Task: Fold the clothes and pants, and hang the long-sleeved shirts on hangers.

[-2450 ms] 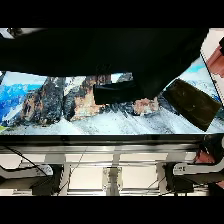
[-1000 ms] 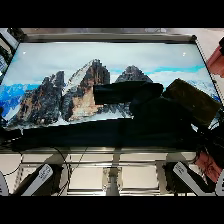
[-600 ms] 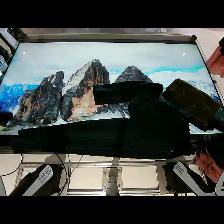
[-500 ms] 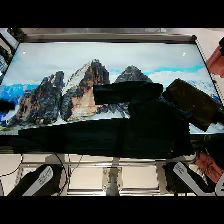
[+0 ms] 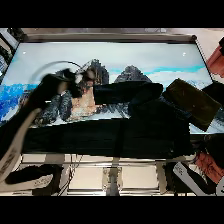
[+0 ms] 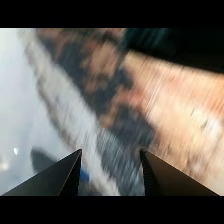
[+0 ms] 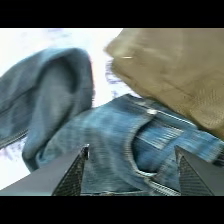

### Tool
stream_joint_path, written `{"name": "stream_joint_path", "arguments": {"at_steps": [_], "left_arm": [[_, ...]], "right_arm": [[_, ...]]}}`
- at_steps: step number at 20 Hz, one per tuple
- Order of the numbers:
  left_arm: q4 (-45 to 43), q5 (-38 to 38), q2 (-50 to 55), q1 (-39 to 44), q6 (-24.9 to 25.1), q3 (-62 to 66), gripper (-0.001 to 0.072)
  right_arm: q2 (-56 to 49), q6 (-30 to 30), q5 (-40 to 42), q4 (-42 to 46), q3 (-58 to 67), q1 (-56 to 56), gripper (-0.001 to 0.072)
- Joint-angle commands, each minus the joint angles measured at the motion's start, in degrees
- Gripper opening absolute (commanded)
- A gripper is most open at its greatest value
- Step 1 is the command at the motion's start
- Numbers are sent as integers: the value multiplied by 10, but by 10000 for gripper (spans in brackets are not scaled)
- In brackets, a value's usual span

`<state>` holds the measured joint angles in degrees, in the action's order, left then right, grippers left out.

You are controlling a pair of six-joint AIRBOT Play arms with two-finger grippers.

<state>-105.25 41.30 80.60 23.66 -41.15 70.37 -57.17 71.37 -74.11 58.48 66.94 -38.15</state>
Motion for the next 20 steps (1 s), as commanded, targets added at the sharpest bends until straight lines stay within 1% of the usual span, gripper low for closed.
{"name": "stream_joint_path", "arguments": {"at_steps": [1,3,5,6,7,12,15,18,19,20], "left_arm": [[-28,-52,120,52,-2,59,445],[-27,-75,163,51,-7,106,445],[-12,-74,190,51,-10,147,445],[2,-75,196,51,-10,156,470],[5,-74,198,52,-10,158,520],[19,-49,201,48,-6,158,520],[43,-48,213,48,28,158,521],[42,-48,230,48,31,158,521],[42,-47,234,48,31,158,527],[41,-39,237,48,31,158,548]], "right_arm": [[0,-23,-2,-27,4,32,605],[0,-35,-2,-27,4,51,605],[0,-36,3,-27,4,65,605],[0,-36,6,-26,4,70,605],[0,-36,10,-25,4,74,605],[0,-36,19,-13,4,76,605],[0,-36,19,-6,4,76,605],[0,-36,19,-6,4,76,606],[0,-36,19,-6,4,76,605],[0,-36,19,-6,4,76,605]]}}
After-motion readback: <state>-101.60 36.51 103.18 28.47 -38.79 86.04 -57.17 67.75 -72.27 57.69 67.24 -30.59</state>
